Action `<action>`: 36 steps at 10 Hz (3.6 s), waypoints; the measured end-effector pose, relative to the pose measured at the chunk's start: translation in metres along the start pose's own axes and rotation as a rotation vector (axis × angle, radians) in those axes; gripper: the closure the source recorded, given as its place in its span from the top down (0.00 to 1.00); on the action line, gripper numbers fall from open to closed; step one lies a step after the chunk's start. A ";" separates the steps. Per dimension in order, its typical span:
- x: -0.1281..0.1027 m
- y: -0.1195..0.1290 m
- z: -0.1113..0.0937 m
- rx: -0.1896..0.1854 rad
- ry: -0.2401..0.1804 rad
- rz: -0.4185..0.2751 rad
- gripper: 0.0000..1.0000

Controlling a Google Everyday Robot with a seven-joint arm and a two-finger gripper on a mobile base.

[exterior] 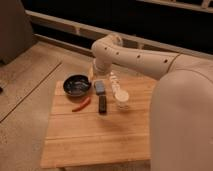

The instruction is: Wipe the white sponge on the table

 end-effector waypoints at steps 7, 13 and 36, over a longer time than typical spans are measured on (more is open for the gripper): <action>-0.012 -0.030 0.029 0.087 0.042 -0.002 0.65; -0.046 -0.066 0.078 0.013 0.039 -0.008 0.65; -0.039 -0.065 0.180 -0.034 0.124 -0.177 0.65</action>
